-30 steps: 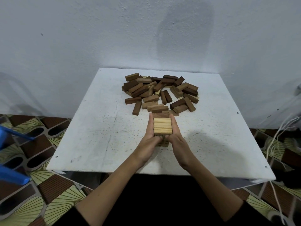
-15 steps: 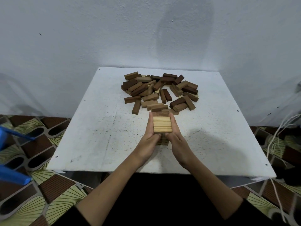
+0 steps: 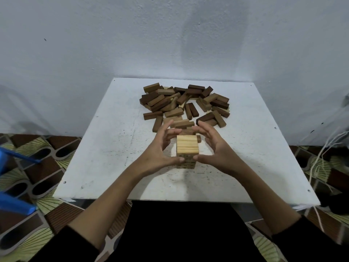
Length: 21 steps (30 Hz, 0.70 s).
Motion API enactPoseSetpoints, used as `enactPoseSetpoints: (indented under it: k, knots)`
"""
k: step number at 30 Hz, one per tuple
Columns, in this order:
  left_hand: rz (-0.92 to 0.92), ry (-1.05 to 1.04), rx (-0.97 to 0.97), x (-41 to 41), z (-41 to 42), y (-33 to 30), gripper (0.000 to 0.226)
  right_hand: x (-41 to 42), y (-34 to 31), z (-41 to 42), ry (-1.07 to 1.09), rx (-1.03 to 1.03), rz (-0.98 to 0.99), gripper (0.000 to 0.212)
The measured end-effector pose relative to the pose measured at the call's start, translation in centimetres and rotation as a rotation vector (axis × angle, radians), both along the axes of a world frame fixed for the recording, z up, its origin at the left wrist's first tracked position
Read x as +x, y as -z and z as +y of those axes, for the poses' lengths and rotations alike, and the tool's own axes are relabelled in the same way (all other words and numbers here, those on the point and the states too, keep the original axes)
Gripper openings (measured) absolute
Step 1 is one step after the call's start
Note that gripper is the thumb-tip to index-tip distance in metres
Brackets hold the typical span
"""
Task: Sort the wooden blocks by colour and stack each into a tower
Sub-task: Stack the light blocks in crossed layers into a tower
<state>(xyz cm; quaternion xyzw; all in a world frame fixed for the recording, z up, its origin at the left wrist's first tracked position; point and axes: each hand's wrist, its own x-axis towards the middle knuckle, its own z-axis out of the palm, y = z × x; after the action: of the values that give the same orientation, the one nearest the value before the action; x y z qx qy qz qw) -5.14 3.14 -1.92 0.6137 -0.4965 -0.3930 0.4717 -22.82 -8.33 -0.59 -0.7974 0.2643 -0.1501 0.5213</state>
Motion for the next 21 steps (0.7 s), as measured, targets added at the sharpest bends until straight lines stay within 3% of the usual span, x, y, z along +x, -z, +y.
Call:
enactPoseSetpoints:
  k: [21]
  knots:
    - [-0.041, -0.043, -0.071, -0.49, -1.07, 0.31, 0.105, 0.93, 0.65, -0.39, -0.024, -0.143, 0.011, 0.086]
